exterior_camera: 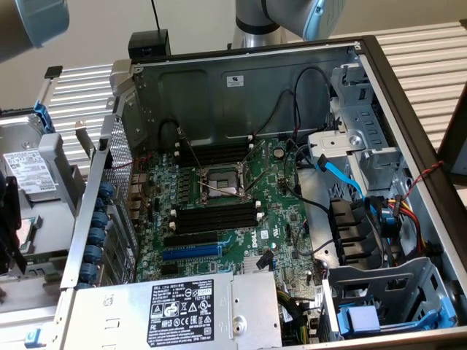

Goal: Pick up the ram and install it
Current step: 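Pick up the ram and move it above insertion slot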

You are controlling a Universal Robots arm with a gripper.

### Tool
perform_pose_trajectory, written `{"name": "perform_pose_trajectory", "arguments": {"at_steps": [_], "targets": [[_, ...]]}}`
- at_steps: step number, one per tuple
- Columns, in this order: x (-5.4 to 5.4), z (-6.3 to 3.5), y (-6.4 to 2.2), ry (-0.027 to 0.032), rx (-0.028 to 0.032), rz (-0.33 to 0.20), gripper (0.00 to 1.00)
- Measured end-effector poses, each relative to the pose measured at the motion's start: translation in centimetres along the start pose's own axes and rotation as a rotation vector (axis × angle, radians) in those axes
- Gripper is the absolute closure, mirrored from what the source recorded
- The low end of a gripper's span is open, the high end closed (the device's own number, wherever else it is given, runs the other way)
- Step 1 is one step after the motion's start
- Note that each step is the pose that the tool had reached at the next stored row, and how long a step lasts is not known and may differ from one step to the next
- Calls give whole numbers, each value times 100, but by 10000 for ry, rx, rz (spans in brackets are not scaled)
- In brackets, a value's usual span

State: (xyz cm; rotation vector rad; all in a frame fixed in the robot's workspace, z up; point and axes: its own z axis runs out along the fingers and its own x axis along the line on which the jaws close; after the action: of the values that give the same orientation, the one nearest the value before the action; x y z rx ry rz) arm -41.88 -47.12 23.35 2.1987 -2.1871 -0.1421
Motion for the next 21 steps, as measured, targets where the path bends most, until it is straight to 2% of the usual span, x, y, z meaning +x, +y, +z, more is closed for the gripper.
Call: {"name": "perform_pose_trajectory", "arguments": {"at_steps": [4, 21], "targets": [[-4, -104, 8, 1, -33, 1, 88], [-27, -710, 57, 0, -166, 6, 88]]}}
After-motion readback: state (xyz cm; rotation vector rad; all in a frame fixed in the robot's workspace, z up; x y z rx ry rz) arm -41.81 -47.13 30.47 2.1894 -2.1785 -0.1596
